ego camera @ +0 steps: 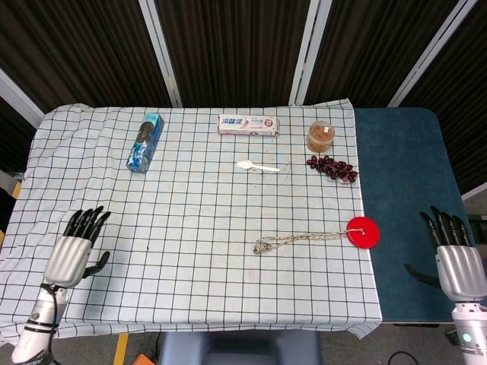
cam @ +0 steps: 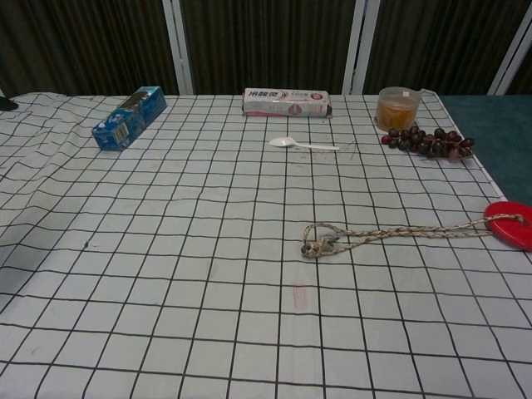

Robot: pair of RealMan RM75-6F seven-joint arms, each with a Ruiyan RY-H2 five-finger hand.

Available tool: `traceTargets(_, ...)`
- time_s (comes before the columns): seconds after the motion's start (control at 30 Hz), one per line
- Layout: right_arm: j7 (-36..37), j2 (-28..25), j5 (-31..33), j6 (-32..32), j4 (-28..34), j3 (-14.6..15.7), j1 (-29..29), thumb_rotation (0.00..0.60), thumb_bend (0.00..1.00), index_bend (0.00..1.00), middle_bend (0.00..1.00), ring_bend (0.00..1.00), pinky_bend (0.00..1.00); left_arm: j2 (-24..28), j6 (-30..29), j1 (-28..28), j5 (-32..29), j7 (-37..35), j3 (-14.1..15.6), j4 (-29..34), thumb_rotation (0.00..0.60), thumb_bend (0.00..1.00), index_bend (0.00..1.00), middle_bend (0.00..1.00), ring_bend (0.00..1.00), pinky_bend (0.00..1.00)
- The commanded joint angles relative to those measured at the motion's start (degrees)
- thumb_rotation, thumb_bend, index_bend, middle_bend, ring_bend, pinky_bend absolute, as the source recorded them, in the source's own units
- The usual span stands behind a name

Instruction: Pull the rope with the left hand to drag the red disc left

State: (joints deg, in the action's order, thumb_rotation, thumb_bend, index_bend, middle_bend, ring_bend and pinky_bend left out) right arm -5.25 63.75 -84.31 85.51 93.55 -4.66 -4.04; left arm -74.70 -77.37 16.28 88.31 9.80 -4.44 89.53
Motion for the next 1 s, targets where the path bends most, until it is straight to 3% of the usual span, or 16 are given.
traceTargets(0.03, 0.52, -0.13, 0.7, -0.52, -0.46, -0.52, -0.34, 0.6, 0.27, 0.0, 0.0, 0.0, 0.0, -2.55, 4.66, 4.21, 0.18, -0.01, -1.51, 1.14, 0.6, 0.38, 0.0, 0.0, 0.0, 0.0)
traceTargets(0.27, 1.41, -0.01, 1.1, -0.46, -1.56, -1.22, -0.67, 0.6, 0.27, 0.0, 0.0, 0.0, 0.0, -9.25, 16.73, 14.2, -5.32, 3.49, -6.17, 1.72, 0.6, 0.38, 0.0, 0.0, 0.0, 0.0)
traceTargets(0.53, 3.19, -0.5, 1.18, 1.41, -2.65, -1.21, 0.62, 0.6, 0.27, 0.0, 0.0, 0.0, 0.0, -18.87, 28.71, 24.75, -15.47, 4.71, -10.94, -3.26, 0.6, 0.38, 0.0, 0.0, 0.0, 0.0)
traceTargets(1.0, 5.58, -0.38, 2.02, 2.16, -4.58, -1.54, 1.56, 0.6, 0.27, 0.0, 0.0, 0.0, 0.0, -28.23, 35.67, 35.68, -23.16, 5.76, -12.95, -12.48, 0.6, 0.35, 0.0, 0.0, 0.0, 0.0)
